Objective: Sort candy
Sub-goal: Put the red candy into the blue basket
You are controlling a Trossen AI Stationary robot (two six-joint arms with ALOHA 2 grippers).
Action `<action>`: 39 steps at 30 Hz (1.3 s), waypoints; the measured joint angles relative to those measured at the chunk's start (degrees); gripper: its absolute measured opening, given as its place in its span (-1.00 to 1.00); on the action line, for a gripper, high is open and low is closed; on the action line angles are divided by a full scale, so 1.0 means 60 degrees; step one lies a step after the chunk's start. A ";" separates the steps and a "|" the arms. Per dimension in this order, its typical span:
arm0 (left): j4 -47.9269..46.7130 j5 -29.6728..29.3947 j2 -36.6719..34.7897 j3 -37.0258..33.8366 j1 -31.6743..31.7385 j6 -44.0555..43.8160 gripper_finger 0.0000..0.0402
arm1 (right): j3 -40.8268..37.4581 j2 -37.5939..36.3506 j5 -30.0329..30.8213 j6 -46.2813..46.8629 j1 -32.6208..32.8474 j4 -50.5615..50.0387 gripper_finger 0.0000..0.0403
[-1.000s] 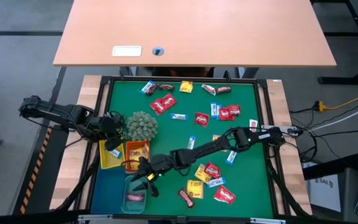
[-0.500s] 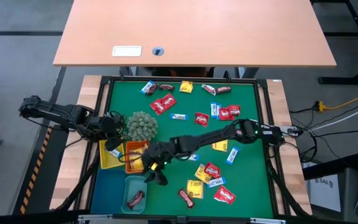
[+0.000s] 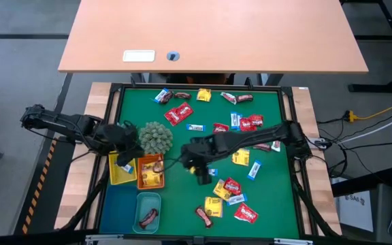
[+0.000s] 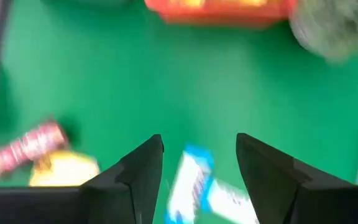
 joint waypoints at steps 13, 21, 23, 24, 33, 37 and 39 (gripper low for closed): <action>0.2161 -0.0120 0.0421 0.0004 0.0000 0.1743 -0.19 | -0.2915 -0.2458 0.2095 0.0169 -0.0579 -0.0859 0.00; 0.2587 -0.0287 0.1304 0.0004 0.0000 0.2170 -0.19 | -0.6617 -0.4018 0.2575 0.0767 -0.2510 0.2106 0.00; 0.2889 -0.0291 0.1544 0.0004 0.0000 0.2447 -0.19 | -0.7224 -0.4019 0.2559 0.1111 -0.2958 0.2778 0.00; 0.2983 -0.0291 0.1640 0.0004 0.0000 0.2557 -0.19 | -0.7488 -0.3974 0.2517 0.1231 -0.3147 0.3127 0.00; 0.3265 -0.0291 0.2280 0.0001 0.0000 0.2989 -0.19 | -0.8808 -0.3332 0.2425 0.1256 -0.4144 0.5503 0.00; 0.3269 -0.0291 0.2454 -0.0004 0.0000 0.2989 -0.19 | -0.8854 -0.3007 0.2414 0.1226 -0.4180 0.6104 0.00; 0.3315 -0.0295 0.2521 -0.0004 0.0000 0.2989 -0.19 | -0.8854 -0.2859 0.2378 0.1146 -0.4180 0.6277 0.00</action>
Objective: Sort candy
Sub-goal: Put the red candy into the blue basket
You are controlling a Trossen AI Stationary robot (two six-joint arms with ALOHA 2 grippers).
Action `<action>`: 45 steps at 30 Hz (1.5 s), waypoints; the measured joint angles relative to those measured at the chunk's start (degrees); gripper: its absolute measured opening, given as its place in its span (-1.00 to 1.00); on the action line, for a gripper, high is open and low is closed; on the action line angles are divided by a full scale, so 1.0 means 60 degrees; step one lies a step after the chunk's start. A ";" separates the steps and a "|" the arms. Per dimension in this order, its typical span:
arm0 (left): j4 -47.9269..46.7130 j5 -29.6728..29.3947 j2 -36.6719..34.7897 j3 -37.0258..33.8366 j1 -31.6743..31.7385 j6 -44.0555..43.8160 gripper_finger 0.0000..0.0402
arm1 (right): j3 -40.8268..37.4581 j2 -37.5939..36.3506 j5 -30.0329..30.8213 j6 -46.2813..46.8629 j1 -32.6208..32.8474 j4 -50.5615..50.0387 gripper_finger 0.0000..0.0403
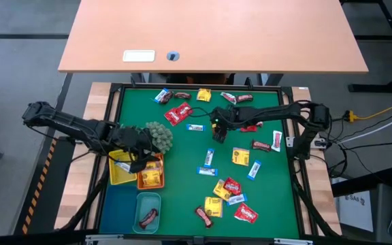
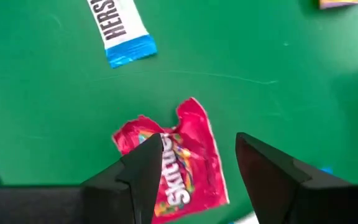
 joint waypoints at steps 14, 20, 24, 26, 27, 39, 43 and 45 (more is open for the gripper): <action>0.0006 0.0003 0.0061 0.0000 0.0000 0.0000 -0.19 | 0.0009 0.0671 -0.0700 -0.0658 0.0007 0.0024 0.00; 0.0003 0.0003 0.0061 0.0000 0.0000 0.0000 -0.19 | 0.0055 0.1115 -0.0688 -0.0648 0.0007 0.0086 -0.01; 0.0003 0.0004 0.0061 0.0000 0.0000 0.0000 -0.19 | 0.0051 0.1143 -0.0689 -0.0652 0.0011 0.0090 -0.15; 0.0003 0.0001 0.0061 0.0000 0.0000 0.0000 -0.19 | 0.0047 0.1151 -0.0681 -0.0652 0.0007 0.0093 -0.28; 0.0003 0.0004 0.0061 0.0000 0.0000 0.0000 -0.19 | 0.0047 0.1154 -0.0678 -0.0656 0.0007 0.0093 -0.35; 0.0566 0.0000 0.0061 0.0000 0.0000 0.0407 -0.19 | 0.0432 0.1124 -0.1084 -0.0652 0.0008 -0.0137 -0.96; 0.1102 -0.0004 0.0061 0.0000 0.0000 0.1197 -0.19 | 0.0987 0.1201 -0.2245 -0.0622 0.0105 -0.0185 -0.91; 0.1392 -0.0036 0.0061 0.0000 0.0000 0.1564 -0.19 | 0.1335 0.1200 -0.2822 -0.0619 0.0286 -0.0108 -0.90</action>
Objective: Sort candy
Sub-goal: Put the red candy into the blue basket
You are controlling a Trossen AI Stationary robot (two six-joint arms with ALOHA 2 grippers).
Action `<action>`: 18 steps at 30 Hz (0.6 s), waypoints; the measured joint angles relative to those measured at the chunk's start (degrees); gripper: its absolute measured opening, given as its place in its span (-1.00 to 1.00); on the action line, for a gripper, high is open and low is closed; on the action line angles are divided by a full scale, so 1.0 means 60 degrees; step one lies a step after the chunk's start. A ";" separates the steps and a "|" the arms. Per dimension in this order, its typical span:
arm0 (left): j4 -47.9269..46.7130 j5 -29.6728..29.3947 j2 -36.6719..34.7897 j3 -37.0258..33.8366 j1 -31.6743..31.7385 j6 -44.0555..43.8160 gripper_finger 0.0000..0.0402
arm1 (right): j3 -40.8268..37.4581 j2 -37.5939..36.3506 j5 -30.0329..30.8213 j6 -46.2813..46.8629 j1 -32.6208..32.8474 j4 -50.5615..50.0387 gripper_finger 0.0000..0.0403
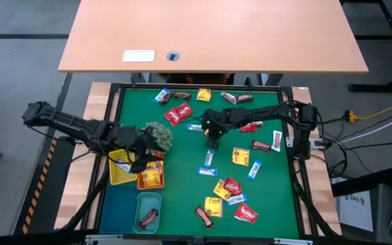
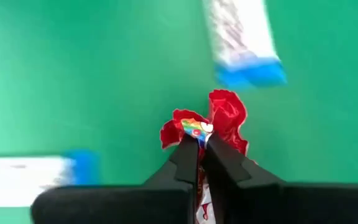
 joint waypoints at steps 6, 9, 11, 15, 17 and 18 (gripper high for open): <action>0.0700 -0.0037 0.0000 0.0000 0.0000 0.0983 -0.19 | 0.0909 -0.0016 -0.0653 -0.0015 0.0788 0.0059 -0.96; 0.0896 -0.0117 0.0000 0.0000 -0.0005 0.1602 -0.19 | 0.1392 -0.0020 -0.0654 -0.0016 0.1243 0.0091 -0.97; 0.1073 -0.0392 0.0032 0.0000 -0.0071 0.2034 -0.19 | 0.1697 -0.0024 -0.0654 -0.0018 0.1538 0.0131 -0.95; 0.1652 -0.1077 0.0331 0.0000 -0.0334 0.2986 -0.19 | 0.2207 -0.0038 -0.0654 -0.0018 0.2048 0.0612 -0.92; 0.2035 -0.1287 0.0587 0.0004 -0.0452 0.3456 -0.19 | 0.2422 -0.0042 -0.0646 -0.0020 0.2262 0.0956 -0.92; 0.2166 -0.1396 0.0727 0.0004 -0.0506 0.3672 -0.19 | 0.2509 -0.0047 -0.0646 -0.0019 0.2350 0.1156 -0.93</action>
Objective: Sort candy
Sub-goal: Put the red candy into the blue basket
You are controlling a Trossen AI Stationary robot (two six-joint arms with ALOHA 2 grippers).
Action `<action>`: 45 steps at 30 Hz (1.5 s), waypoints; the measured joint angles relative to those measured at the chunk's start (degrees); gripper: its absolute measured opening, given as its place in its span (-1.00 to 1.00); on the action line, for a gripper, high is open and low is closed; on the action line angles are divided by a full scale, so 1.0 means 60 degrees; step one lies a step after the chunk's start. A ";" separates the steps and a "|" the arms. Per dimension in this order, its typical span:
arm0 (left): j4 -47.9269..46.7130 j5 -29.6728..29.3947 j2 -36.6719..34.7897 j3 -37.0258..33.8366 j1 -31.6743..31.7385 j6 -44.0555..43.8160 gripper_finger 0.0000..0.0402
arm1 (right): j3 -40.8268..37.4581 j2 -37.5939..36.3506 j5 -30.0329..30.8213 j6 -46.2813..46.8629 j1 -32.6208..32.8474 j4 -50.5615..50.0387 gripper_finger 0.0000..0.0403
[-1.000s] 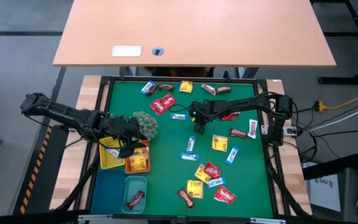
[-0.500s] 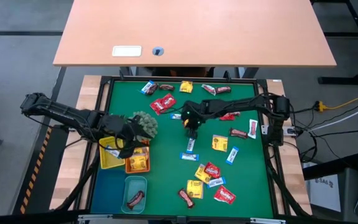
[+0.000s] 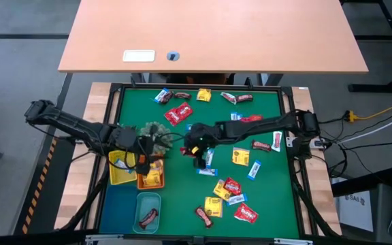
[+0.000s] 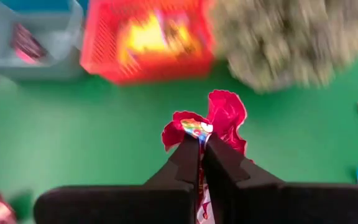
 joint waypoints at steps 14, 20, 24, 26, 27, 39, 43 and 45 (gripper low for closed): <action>0.0470 -0.0521 0.0878 -0.0004 -0.0296 0.0781 -0.19 | 0.0375 -0.0013 0.0007 -0.0003 0.0708 0.1216 -0.94; 0.0397 -0.0422 0.0879 -0.0002 -0.0296 0.0765 -0.25 | 0.0375 -0.0013 0.0004 0.0017 0.0766 0.1266 -0.93; 0.0325 -0.0300 0.0879 -0.0003 -0.0296 0.0752 -0.36 | 0.0375 -0.0013 0.0003 0.0030 0.0766 0.1428 -0.93; 0.0316 -0.0288 0.0876 -0.0004 -0.0296 0.0752 -0.42 | 0.0375 -0.0013 0.0004 0.0030 0.0766 0.1453 -0.93; 0.0304 -0.0279 0.0876 -0.0004 -0.0296 0.0751 -0.46 | 0.0375 -0.0013 0.0004 0.0030 0.0766 0.1453 -0.93; -0.0018 -0.0222 0.0872 0.0011 -0.0296 0.0679 -0.96 | 0.0375 -0.0013 0.0033 0.0537 0.0748 0.1442 -0.93; -0.0007 -0.0225 0.0872 0.0011 -0.0296 0.0680 -0.93 | 0.0375 -0.0013 0.0018 0.0831 0.0747 0.1446 -0.93; -0.0007 -0.0226 0.0872 0.0011 -0.0296 0.0679 -0.93 | 0.0375 -0.0013 0.0012 0.0770 0.0748 0.1449 -0.93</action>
